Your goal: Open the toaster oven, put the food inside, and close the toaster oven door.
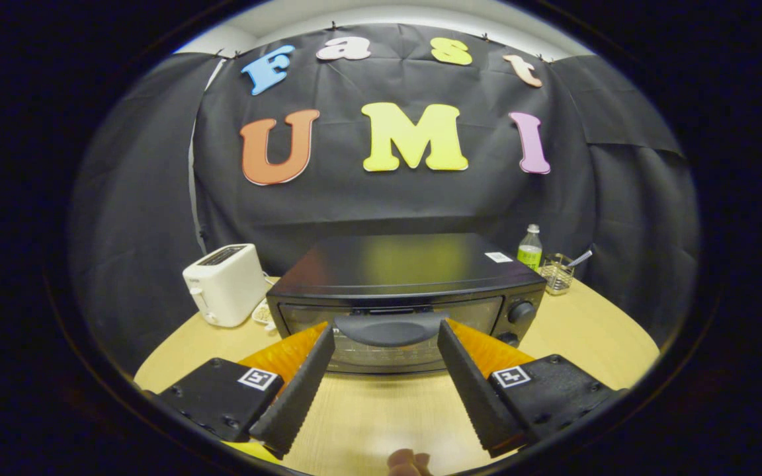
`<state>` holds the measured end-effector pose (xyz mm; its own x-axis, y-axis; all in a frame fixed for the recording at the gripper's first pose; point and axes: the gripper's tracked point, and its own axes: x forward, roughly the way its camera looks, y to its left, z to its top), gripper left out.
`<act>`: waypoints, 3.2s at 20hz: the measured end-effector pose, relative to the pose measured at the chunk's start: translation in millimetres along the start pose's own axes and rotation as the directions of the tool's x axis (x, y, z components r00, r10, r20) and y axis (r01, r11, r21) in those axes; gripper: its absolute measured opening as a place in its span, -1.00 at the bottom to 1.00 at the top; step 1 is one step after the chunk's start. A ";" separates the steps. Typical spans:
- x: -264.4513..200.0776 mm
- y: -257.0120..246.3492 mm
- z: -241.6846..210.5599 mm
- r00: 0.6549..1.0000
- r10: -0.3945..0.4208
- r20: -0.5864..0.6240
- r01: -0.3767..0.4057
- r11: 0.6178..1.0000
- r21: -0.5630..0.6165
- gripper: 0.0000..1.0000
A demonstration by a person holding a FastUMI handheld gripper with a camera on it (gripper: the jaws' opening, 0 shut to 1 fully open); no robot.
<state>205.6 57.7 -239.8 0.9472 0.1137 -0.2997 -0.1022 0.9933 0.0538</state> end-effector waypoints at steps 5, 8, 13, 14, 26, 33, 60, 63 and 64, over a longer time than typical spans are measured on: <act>-28.8 -1.6 24.4 0.999 -0.017 0.033 0.018 0.999 -0.043 1.00; -51.5 -1.7 42.8 0.999 -0.003 0.049 0.004 1.000 -0.017 1.00; -98.6 -18.6 92.2 0.994 -0.014 0.107 0.014 1.000 0.003 1.00; -107.5 -23.6 102.5 0.992 -0.026 0.123 0.025 1.000 0.009 1.00; -196.8 -29.9 154.7 0.978 -0.052 0.203 0.054 0.999 -0.004 1.00; -236.7 -2.8 169.0 0.961 0.012 0.276 -0.004 1.000 -0.030 1.00; -287.8 -74.4 120.8 0.939 0.033 0.343 -0.044 0.999 0.025 1.00; -289.4 -69.8 119.3 0.938 0.055 0.342 -0.060 0.998 0.002 1.00; -289.1 -67.5 116.8 0.941 0.067 0.333 -0.072 0.997 0.004 1.00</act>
<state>-25.8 -44.5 -45.5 0.9852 0.1667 0.0390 -0.1694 0.9824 0.0791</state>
